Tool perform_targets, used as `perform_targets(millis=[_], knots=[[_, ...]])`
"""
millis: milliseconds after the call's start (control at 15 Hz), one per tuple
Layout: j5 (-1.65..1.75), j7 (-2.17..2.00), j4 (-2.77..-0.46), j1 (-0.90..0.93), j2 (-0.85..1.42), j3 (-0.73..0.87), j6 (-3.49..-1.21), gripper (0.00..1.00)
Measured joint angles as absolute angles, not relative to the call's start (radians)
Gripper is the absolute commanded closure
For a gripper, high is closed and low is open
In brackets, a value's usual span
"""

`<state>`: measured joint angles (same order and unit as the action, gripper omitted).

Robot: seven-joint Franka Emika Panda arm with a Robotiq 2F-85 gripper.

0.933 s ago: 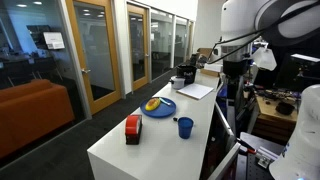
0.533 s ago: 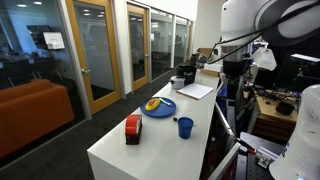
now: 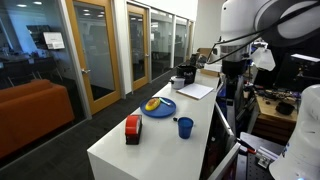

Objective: Pick up the marker and put it in the cup

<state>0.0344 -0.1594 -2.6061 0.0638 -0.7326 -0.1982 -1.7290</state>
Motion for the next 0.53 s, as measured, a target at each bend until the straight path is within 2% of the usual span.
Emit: perform_targets(millis=[533], knots=[[0.037,-0.191,-2.536,0.053,-0.603,-0.183,-1.901,0.00]])
